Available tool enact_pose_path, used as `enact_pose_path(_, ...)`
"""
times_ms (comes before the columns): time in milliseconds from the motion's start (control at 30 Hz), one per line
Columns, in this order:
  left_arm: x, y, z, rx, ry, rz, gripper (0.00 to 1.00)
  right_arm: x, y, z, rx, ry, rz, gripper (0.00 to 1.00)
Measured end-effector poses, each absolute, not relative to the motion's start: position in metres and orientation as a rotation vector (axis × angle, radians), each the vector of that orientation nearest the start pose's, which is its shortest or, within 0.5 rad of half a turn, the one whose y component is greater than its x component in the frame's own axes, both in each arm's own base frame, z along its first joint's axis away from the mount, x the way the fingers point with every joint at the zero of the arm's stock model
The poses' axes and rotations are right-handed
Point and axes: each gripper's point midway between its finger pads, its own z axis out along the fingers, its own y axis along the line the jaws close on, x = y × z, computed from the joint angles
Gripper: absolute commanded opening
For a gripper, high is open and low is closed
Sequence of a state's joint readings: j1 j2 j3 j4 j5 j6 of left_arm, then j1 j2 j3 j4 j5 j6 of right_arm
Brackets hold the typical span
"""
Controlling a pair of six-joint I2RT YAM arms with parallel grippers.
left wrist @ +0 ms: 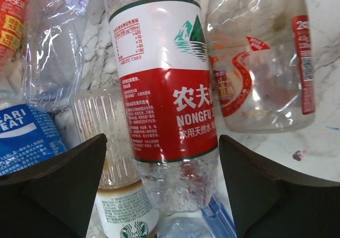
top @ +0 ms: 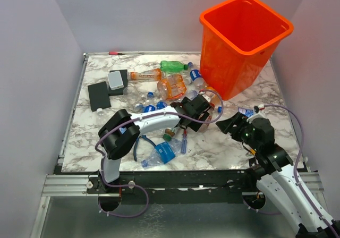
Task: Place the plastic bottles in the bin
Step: Pick up the plastic bottle at the center of the board.
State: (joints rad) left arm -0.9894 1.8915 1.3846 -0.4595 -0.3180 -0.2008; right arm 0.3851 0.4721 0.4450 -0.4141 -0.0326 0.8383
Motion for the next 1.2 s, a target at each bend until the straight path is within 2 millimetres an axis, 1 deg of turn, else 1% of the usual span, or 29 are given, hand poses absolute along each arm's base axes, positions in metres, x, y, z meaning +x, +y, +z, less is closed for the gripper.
enact_pose_path(67,0.289,-0.349,0.068,0.835,2.336,-0.085,0.78,0.212,0.123,0.158,0.449,2.05,0.781,0.76)
enact_pose_path(167,0.292,-0.351,0.069,0.826,2.334,-0.084,0.71,0.212,0.121,0.159,0.444,2.049,0.762,0.76)
enact_pose_path(367,0.291,-0.35,0.057,0.841,2.354,-0.065,0.73,0.21,0.119,0.155,0.443,2.067,0.747,0.76)
enact_pose_path(433,0.291,-0.35,0.054,0.845,2.36,-0.061,0.71,0.21,0.119,0.154,0.443,2.071,0.745,0.76)
enact_pose_path(600,0.291,-0.35,0.053,0.845,2.359,-0.064,0.5,0.21,0.118,0.153,0.446,2.074,0.74,0.76)
enact_pose_path(667,0.291,-0.35,0.054,0.842,2.356,-0.067,0.46,0.21,0.118,0.153,0.446,2.075,0.739,0.76)
enact_pose_path(767,0.289,-0.348,0.058,0.837,2.35,-0.076,0.45,0.21,0.118,0.153,0.448,2.074,0.736,0.76)
enact_pose_path(867,0.288,-0.347,0.08,0.809,2.316,-0.114,0.44,0.211,0.118,0.157,0.446,2.068,0.735,0.78)
enact_pose_path(933,0.288,-0.347,0.108,0.771,2.264,-0.166,0.44,0.212,0.118,0.164,0.432,2.055,0.735,0.8)
enact_pose_path(1000,0.287,-0.345,0.146,0.722,2.184,-0.237,0.44,0.213,0.12,0.175,0.394,2.036,0.746,0.8)
enact_pose_path(1033,0.286,-0.343,0.17,0.694,2.125,-0.284,0.45,0.213,0.122,0.183,0.366,2.024,0.758,0.8)
enact_pose_path(1067,0.283,-0.338,0.185,0.675,2.082,-0.315,0.47,0.213,0.125,0.192,0.336,2.006,0.776,0.8)
enact_pose_path(1133,0.272,-0.323,0.228,0.63,1.947,-0.409,0.48,0.212,0.131,0.213,0.277,1.955,0.822,0.81)
enact_pose_path(1167,0.263,-0.311,0.25,0.604,1.865,-0.459,0.48,0.212,0.134,0.224,0.249,1.922,0.846,0.82)
enact_pose_path(1200,0.254,-0.298,0.267,0.581,1.796,-0.499,0.48,0.212,0.137,0.236,0.222,1.886,0.873,0.82)
